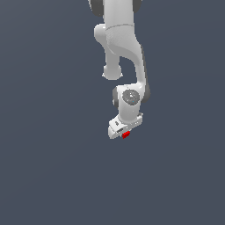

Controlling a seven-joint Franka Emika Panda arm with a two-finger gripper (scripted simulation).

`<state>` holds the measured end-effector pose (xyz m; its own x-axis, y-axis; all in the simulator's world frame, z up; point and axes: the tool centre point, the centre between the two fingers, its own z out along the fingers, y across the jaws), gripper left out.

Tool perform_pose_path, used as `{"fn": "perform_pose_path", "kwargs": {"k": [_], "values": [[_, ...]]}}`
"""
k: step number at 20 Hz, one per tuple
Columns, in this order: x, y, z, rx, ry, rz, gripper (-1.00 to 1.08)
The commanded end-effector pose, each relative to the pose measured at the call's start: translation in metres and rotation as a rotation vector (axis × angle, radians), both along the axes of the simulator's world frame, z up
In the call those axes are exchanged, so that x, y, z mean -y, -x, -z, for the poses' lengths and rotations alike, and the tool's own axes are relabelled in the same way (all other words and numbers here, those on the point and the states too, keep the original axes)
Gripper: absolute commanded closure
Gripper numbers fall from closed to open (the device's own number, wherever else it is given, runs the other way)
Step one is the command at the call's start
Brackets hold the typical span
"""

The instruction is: Pick up the red cube and move it to a goal position.

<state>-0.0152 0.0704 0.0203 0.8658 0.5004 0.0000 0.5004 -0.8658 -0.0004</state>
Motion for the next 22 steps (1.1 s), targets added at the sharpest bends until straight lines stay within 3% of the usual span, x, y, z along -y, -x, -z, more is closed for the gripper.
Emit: {"fn": "perform_pose_path", "kwargs": {"k": [1, 12, 22], "values": [[-0.001, 0.000, 0.000, 0.000, 0.000, -0.001, 1.08], [0.012, 0.003, -0.007, 0.000, 0.000, 0.000, 1.08], [0.084, 0.020, -0.053, 0.000, 0.000, -0.001, 1.08]]}}
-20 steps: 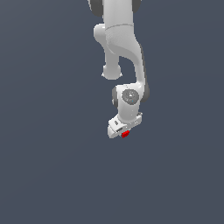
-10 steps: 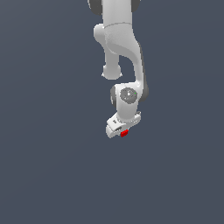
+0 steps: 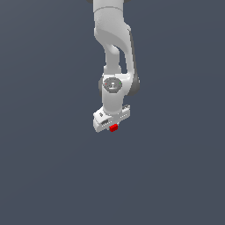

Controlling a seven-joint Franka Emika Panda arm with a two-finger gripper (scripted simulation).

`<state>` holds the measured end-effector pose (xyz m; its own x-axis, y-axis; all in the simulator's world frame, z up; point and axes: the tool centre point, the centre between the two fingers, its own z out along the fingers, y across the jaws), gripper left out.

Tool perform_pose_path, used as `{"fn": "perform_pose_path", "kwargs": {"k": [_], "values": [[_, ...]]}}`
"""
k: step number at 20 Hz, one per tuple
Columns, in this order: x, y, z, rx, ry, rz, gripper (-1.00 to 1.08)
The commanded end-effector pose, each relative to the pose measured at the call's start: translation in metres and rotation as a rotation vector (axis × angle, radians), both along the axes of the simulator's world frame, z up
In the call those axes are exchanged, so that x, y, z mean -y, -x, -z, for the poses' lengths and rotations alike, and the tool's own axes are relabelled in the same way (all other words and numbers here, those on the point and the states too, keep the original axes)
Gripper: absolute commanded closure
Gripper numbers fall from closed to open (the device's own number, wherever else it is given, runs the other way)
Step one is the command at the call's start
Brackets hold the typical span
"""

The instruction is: Pick up the red cube and move it to a goal position.

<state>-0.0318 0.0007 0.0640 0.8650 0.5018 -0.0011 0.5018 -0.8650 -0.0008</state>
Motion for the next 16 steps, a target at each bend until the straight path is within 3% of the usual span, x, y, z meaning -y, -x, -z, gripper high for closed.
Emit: {"fn": "perform_pose_path", "kwargs": {"k": [1, 9, 16], "values": [[0.024, 0.005, -0.015, 0.001, 0.000, 0.001, 1.08], [0.082, 0.016, -0.052, 0.001, 0.000, 0.000, 1.08], [0.098, 0.018, -0.063, 0.001, 0.000, 0.000, 1.08]]}}
